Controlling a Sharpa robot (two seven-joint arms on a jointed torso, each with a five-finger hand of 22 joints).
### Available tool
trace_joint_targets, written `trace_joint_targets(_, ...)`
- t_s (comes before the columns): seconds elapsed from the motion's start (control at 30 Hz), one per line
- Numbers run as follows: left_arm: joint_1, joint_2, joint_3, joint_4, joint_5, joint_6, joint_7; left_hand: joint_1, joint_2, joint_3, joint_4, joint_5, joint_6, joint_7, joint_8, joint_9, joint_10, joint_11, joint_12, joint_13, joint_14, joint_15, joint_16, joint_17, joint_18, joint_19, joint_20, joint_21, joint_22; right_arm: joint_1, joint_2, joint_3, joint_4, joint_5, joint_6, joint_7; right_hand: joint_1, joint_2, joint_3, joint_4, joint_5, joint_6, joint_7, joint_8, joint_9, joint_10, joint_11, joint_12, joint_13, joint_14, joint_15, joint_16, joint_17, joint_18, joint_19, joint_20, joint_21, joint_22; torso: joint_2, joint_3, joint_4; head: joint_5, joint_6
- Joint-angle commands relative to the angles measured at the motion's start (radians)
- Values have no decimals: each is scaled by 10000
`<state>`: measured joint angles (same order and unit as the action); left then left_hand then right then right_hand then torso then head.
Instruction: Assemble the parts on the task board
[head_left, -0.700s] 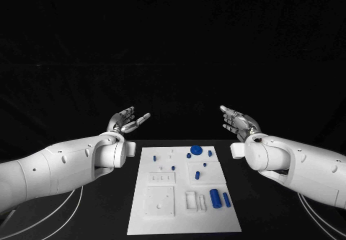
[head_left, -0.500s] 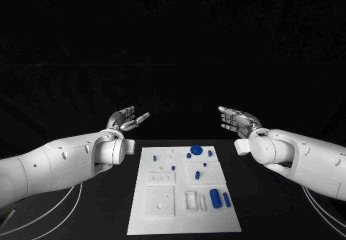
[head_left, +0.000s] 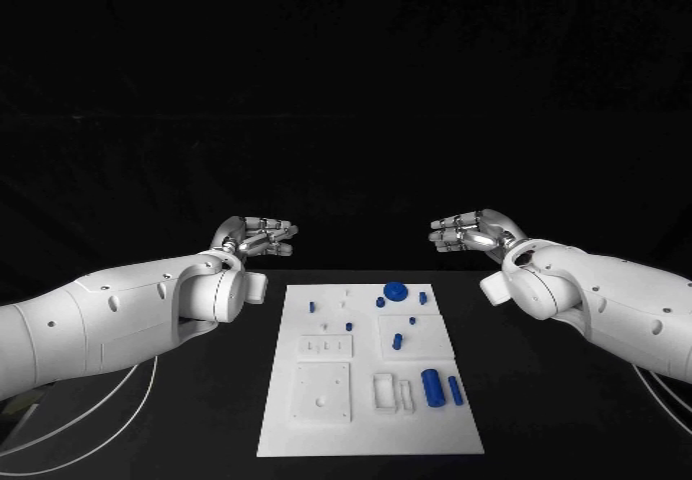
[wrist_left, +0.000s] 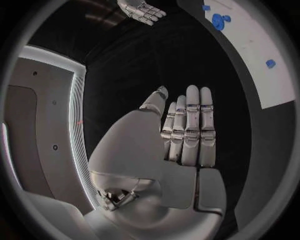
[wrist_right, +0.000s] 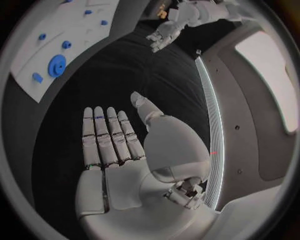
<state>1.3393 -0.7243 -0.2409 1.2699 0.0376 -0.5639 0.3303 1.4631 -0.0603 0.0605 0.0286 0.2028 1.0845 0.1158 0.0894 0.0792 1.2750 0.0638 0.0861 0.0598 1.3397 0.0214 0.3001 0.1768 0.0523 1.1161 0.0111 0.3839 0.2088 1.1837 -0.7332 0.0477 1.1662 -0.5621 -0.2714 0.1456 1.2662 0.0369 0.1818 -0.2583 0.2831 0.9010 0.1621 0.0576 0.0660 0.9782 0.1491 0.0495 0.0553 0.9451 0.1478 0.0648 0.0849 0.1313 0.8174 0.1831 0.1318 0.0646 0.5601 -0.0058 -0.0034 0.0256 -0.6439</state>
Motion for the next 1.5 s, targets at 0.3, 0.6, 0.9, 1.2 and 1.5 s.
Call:
trace_joint_targets(0.3,390,-781,11,1226,-1819,1040,-653,-188,370,-727,-851,-190,442,-243,165,399,731,-377,244,53,-1407,-536,6215,3764,9,-841,-710,4628,3518,7,195,37,428,-7427,421,-896,-243,-975,402,-256,973,2233,-462,54,46,2784,-885,76,52,5587,-1666,2083,2796,-16,5488,-2113,2255,990,642,-68,107,-5,142)
trace_joint_targets(0.6,513,-1197,68,2017,-2274,1522,-877,-386,417,-833,-994,-173,223,-197,127,575,425,-280,204,42,-1629,-468,7156,3941,493,-1010,-591,6181,4796,10,426,49,691,-9607,191,-1569,-1052,-1658,1603,-190,1900,2021,-468,70,66,2806,-891,81,76,5034,-1832,6715,7558,75,5949,-2438,5878,3909,1020,-68,312,-103,312)
trace_joint_targets(0.9,657,-1337,92,2429,-2482,1710,-993,-486,400,-850,-1003,-173,105,-138,65,596,190,-182,137,39,-1679,-402,7203,3704,653,-973,-520,6475,5098,8,640,52,921,-10940,-91,-2188,-1183,-2069,2480,-59,2142,1872,-413,57,56,2524,-832,100,81,5158,-1778,7466,7405,195,5809,-2370,8900,7827,1298,-104,452,-132,323)
trace_joint_targets(1.2,795,-1420,111,2658,-2589,1749,-1041,-533,366,-837,-990,-153,20,-89,31,595,-136,-63,42,33,-1726,-322,7195,3555,805,-891,-440,6694,5300,3,902,50,996,-11817,42,-2724,-1064,-2193,2667,-34,1959,1782,-387,54,54,2333,-773,93,85,5019,-1818,7953,6875,483,6217,-2386,8580,7979,1486,-137,483,-162,370)
trace_joint_targets(1.5,856,-1465,122,2797,-2624,1819,-1077,-555,347,-815,-977,-142,-40,-63,12,588,-287,-14,38,31,-1700,-293,7215,3470,868,-872,-401,6730,5367,-6,1095,46,901,-12356,184,-3087,-1012,-2290,2826,38,1733,1737,-458,55,53,2101,-734,94,88,4920,-1786,8252,6508,687,6478,-2349,7530,7451,1684,-147,555,-220,440)
